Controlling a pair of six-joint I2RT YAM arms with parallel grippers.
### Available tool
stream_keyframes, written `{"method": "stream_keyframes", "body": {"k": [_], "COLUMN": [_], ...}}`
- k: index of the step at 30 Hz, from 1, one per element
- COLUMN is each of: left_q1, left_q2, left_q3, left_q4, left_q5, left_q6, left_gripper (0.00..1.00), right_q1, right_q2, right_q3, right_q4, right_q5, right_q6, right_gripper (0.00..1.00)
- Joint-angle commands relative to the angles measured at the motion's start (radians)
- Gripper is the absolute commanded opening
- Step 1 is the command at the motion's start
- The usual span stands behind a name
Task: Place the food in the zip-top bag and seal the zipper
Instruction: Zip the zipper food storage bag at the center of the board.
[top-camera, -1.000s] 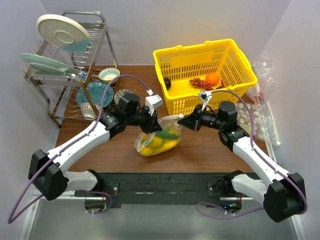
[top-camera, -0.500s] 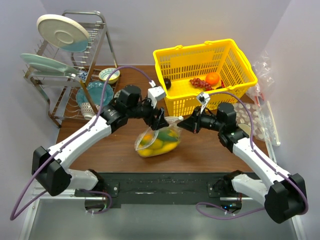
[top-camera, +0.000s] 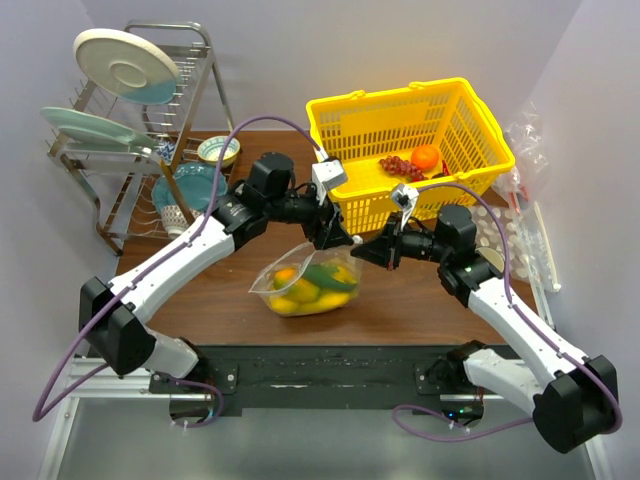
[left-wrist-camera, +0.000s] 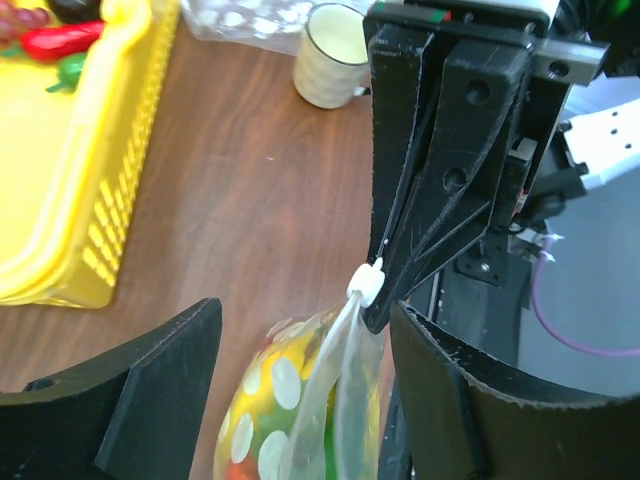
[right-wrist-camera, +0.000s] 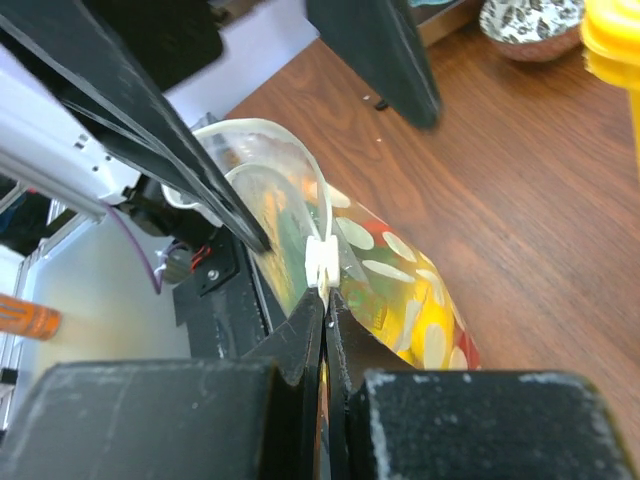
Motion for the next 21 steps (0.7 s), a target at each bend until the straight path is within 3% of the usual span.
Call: {"method": "stream_keyframes", "body": {"k": [1, 12, 15, 21], "left_q1": [-0.01, -0.025, -0.03, -0.03], "left_q2": [0.004, 0.026, 0.032, 0.038], "left_q3": [0.044, 0.047, 0.047, 0.049], "left_q4": [0.038, 0.044, 0.041, 0.049], "left_q5": [0.092, 0.185, 0.19, 0.192], "left_q6": [0.02, 0.016, 0.016, 0.005], "left_gripper": [0.71, 0.68, 0.6, 0.27], "right_q1": [0.009, 0.023, 0.023, 0.028], "right_q2": [-0.028, -0.022, -0.022, -0.022], "right_q3": [0.052, 0.062, 0.066, 0.07], "right_q4": [0.032, 0.029, 0.023, 0.011], "right_q5": [-0.051, -0.064, -0.063, -0.057], "right_q6": [-0.025, -0.028, -0.031, -0.039], "right_gripper": [0.0, 0.0, 0.0, 0.0]}}
